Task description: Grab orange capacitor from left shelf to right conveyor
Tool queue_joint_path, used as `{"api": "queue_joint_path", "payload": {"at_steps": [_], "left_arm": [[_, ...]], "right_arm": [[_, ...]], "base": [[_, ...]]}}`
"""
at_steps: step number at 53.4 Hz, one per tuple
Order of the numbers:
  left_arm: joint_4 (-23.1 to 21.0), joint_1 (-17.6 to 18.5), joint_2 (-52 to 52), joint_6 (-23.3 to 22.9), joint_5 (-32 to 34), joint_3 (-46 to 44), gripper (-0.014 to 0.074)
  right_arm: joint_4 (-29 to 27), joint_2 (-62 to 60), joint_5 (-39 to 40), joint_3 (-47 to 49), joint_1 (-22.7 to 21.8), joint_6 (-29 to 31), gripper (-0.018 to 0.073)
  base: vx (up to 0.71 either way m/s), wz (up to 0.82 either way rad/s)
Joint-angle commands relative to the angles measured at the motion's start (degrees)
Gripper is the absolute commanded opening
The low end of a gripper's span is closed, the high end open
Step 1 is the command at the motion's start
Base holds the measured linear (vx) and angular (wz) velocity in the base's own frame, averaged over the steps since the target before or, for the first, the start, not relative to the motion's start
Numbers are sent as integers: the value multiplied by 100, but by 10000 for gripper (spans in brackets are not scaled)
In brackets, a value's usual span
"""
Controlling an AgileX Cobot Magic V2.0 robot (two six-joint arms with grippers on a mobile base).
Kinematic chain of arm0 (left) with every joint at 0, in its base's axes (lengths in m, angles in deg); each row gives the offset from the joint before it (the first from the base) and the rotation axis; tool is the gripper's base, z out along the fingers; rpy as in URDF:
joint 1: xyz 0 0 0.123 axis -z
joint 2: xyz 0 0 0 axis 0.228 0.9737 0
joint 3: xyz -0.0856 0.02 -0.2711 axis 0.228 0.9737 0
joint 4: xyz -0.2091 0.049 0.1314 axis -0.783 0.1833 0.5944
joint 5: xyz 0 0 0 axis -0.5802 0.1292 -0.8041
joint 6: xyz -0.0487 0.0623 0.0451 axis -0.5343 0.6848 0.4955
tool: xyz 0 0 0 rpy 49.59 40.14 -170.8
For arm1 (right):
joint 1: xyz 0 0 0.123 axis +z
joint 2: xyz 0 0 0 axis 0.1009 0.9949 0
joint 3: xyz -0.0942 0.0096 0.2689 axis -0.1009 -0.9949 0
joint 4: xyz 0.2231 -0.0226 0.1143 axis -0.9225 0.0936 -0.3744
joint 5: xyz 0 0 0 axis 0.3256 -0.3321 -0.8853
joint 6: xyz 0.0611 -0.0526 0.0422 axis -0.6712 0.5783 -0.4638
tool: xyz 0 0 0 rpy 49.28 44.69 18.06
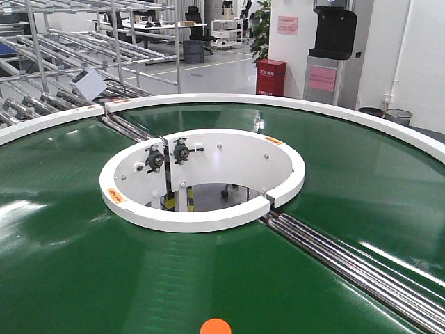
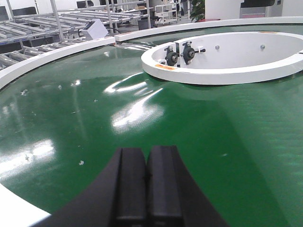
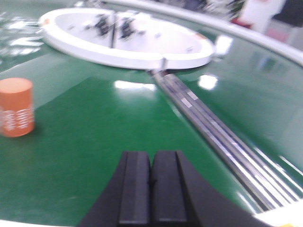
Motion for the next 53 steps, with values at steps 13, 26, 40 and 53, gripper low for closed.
{"api": "queue_joint_path", "payload": {"at_steps": [13,26,40,53], "left_arm": [[-20,-14,-71,-9,471,186,-6],[-20,-14,-71,-9,471,186,-6],[-20,-14,-71,-9,471,186,-6],[-20,-14,-71,-9,471,186,-6]], "right_arm": [[-169,-954,1052,-517,-447,-104,-8],[-169,-954,1040,-517,-459,-104,-8],[489,-954,1308,-517,-459,-926,-8],[204,-954,1313,-517,-459,-997,-8]], "base": [[0,0],[0,0],[0,0],[0,0]]}}
